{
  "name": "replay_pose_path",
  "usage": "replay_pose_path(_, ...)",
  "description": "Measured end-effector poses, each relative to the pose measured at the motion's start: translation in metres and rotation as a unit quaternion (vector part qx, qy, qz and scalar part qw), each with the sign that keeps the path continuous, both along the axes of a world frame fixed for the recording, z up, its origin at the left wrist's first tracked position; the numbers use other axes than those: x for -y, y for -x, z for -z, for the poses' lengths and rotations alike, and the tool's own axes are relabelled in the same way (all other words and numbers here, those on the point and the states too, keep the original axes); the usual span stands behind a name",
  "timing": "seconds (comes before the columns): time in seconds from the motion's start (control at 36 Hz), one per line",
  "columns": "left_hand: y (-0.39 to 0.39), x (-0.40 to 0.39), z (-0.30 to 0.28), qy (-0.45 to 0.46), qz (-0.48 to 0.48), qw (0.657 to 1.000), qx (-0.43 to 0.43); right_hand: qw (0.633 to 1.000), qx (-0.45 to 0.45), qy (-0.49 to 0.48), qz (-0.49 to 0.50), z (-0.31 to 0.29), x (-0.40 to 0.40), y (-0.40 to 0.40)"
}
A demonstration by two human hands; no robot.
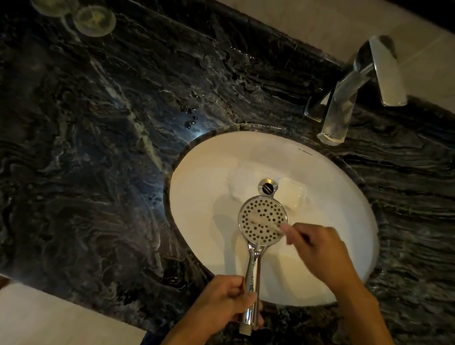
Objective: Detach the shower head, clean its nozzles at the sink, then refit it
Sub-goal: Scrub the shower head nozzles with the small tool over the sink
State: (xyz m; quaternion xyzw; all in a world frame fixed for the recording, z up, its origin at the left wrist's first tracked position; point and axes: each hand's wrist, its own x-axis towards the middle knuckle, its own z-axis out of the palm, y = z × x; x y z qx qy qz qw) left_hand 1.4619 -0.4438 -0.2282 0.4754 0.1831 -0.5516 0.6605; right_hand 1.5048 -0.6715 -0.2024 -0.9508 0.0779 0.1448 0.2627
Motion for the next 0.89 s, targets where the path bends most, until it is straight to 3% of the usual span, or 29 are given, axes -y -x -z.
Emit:
replay_pose_path(0.11, 0.001, 0.000, 0.001, 0.009, 0.000, 1.000, 0.006, 0.995, 0.055, 0.043, 0.069, -0.005, 0.022, -0.014)
replay_pose_path(0.42, 0.000, 0.000, 0.003, 0.010, -0.013, 1.000, -0.005, 0.999, -0.022, 0.030, -0.022, 0.003, -0.015, 0.020)
replay_pose_path(0.69, 0.002, -0.001, 0.005, 0.018, -0.005, 1.000, 0.006, 0.990, 0.086, 0.074, 0.081, -0.004, 0.009, -0.004)
replay_pose_path(0.89, 0.002, 0.000, 0.006, 0.014, -0.011, 1.000, -0.003, 0.998, 0.014, 0.026, 0.053, 0.004, -0.013, 0.019)
